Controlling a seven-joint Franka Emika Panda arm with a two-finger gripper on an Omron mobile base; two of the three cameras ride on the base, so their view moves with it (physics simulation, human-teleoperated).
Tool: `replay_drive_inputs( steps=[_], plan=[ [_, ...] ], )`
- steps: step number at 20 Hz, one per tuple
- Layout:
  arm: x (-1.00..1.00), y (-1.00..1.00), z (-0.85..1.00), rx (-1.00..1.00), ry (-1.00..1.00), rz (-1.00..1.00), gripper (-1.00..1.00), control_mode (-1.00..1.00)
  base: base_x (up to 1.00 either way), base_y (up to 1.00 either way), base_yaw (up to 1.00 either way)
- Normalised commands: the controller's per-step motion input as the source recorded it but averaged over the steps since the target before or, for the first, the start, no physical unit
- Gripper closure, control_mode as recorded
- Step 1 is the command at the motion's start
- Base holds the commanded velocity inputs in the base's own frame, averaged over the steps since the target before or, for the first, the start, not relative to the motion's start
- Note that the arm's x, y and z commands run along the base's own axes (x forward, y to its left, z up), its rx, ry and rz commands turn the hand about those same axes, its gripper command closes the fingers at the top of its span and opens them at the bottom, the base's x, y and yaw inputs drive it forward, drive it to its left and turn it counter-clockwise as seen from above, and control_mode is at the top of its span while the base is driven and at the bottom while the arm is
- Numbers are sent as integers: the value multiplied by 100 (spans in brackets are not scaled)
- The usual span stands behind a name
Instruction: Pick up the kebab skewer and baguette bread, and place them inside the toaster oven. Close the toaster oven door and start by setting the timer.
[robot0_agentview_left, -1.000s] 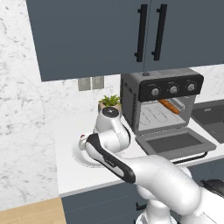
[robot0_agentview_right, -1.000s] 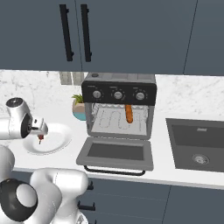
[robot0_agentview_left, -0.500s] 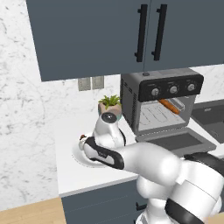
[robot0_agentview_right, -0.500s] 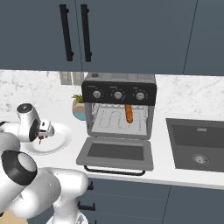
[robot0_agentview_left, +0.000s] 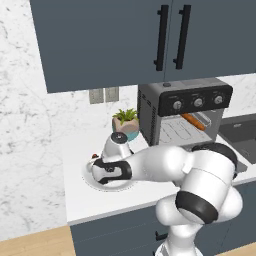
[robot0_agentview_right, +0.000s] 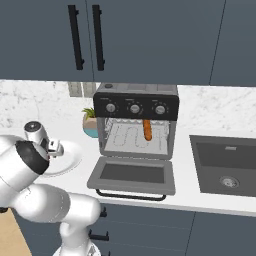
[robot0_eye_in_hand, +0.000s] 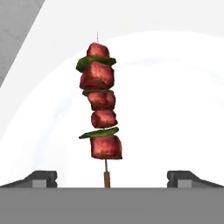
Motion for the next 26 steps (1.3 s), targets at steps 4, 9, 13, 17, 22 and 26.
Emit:
replay_drive_inputs(
  steps=[4, 9, 13, 17, 22, 26],
  plan=[
    [1, 3, -5, 0, 0, 0, -100, -100, 0, 0, 0],
    [14, 3, -18, 0, 0, 0, -100, -100, 0, 0, 0],
    [24, 6, -14, 0, 0, 0, -100, -100, 0, 0, 0],
    [28, 13, -12, 0, 0, 0, -100, -100, 0, 0, 0],
    [11, 19, -12, 0, 0, 0, -100, -100, 0, 0, 0],
    [0, 16, -28, 0, 0, 0, 100, -100, 0, 0, 0]
  ],
)
